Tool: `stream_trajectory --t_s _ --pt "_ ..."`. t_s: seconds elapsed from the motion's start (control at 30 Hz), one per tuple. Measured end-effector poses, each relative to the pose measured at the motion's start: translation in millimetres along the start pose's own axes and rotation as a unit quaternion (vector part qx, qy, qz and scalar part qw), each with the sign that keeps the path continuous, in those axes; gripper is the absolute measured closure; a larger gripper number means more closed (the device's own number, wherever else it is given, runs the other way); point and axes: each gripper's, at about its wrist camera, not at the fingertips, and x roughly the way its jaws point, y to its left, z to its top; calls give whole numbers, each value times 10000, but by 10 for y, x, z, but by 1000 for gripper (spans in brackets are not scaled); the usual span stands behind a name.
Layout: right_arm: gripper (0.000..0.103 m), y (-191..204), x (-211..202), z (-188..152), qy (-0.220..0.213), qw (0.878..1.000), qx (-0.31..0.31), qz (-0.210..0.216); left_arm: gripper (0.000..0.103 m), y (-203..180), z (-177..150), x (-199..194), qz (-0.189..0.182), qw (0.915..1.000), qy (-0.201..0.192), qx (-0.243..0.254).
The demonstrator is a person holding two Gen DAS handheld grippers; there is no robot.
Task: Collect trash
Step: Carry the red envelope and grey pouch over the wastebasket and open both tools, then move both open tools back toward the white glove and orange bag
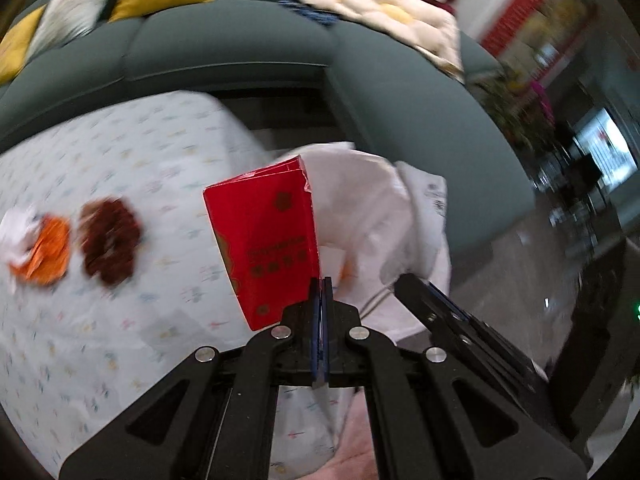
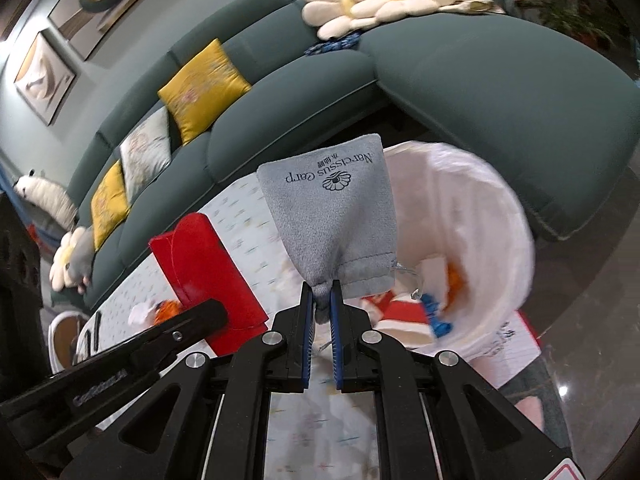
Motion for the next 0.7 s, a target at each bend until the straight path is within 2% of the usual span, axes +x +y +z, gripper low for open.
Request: stream_trajectory --t_s 0.17,0.33,0.37,0.4,0.47,0.53,0.6,0.7 --pt "95 -259 -49 78 -89 9997 184 -147 102 -282 102 143 -182 9990 86 406" --pt "95 -400 -51 136 -121 9993 278 -210 100 -414 150 222 -203 9985 60 508" --pt "94 -419 -44 152 -125 9993 295 -216 89 -421 162 234 -183 9987 59 482" --pt "94 -427 -38 165 -130 9992 308 -228 67 -421 163 236 -169 9988 69 463" --pt "86 -442 -33 190 -167 9987 380 -292 49 -401 157 192 -36 9991 -5 415" --pt "80 -467 -22 238 -210 9982 485 -287 49 -401 158 144 64 9989 -145 448" --pt "67 -468 -26 267 -248 9979 513 -321 48 -377 161 126 200 9985 -142 482" --pt "63 -386 -28 308 -300 9981 407 -365 46 -315 158 68 350 9981 -243 445"
